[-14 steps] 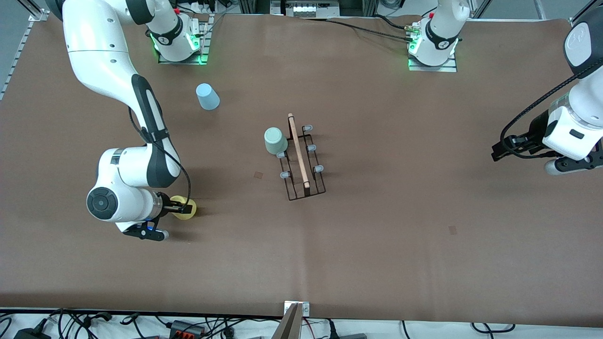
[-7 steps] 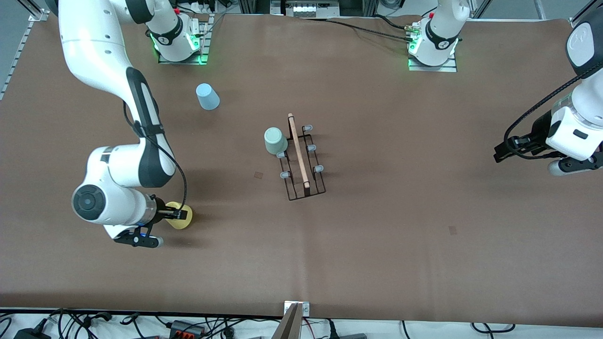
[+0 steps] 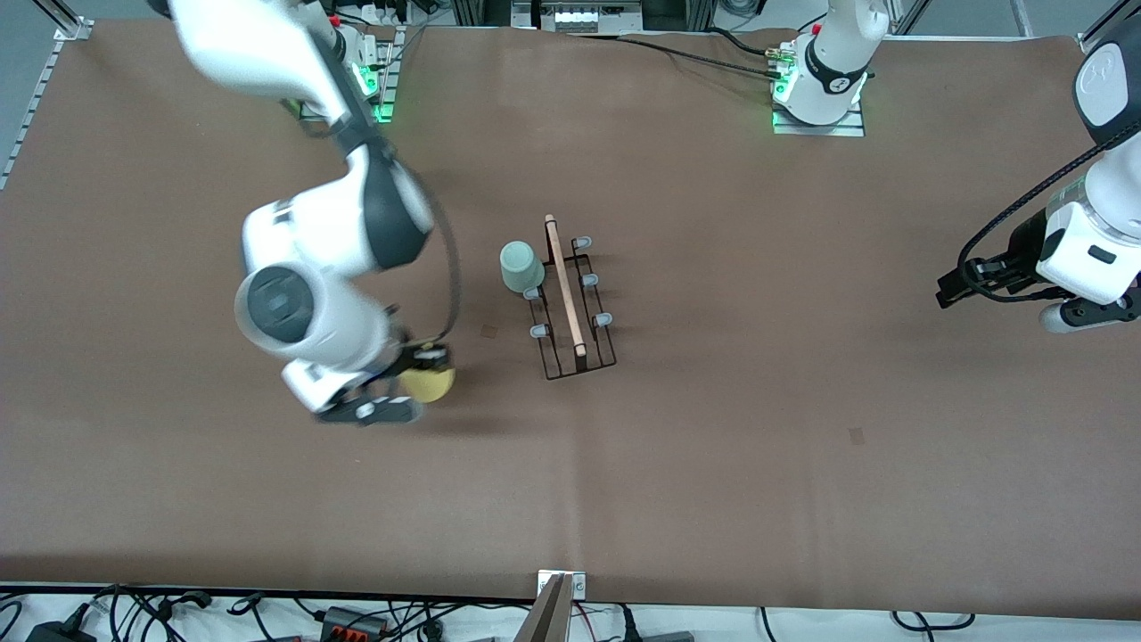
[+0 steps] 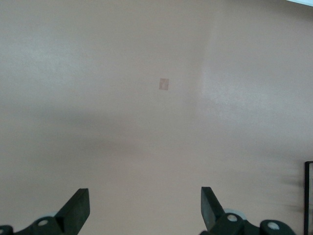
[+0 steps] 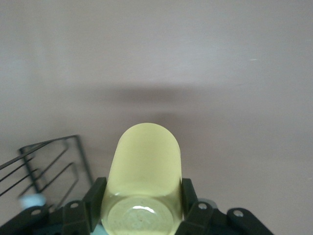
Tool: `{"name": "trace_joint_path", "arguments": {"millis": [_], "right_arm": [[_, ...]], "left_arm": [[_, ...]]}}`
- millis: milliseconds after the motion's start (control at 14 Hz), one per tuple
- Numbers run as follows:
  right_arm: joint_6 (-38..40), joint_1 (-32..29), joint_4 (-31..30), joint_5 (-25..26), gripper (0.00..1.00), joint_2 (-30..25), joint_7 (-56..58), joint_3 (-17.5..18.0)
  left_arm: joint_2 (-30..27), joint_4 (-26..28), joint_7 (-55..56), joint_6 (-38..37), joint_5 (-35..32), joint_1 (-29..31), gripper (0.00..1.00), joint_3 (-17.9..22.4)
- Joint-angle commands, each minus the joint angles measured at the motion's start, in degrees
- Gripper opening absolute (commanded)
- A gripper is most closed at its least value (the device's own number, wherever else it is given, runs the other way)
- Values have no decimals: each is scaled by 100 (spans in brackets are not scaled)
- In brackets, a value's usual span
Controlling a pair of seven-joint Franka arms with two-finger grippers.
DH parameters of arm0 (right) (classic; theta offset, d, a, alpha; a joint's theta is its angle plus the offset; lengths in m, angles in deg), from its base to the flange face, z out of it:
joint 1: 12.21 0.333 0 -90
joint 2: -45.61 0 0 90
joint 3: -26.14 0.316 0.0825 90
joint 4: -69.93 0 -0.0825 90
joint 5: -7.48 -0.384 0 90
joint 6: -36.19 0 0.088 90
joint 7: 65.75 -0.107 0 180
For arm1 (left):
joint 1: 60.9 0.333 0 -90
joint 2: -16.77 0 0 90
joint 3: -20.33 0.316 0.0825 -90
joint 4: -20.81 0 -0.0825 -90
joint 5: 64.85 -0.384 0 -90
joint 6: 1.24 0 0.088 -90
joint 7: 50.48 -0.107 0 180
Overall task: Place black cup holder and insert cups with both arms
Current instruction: 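Carry the yellow cup to the rack and lower it onto a peg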
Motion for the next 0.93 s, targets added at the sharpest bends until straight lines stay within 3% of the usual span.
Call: {"name": "trace_joint_path", "arguments": {"millis": [0,286,857], "right_arm": [[58,279,30,12,29,-54,-136,-39],[-293,806,30,4,30,-10,-813,-22],[-558,1009,-14,-357,30,201,-902,-22]], "left_arm": [[-78,45,-13,-31,120,34,100,-20],[-78,37,-75,-93,120,43,100,-20],[-87,28,-66,-285,58,43,100,-47]]}}
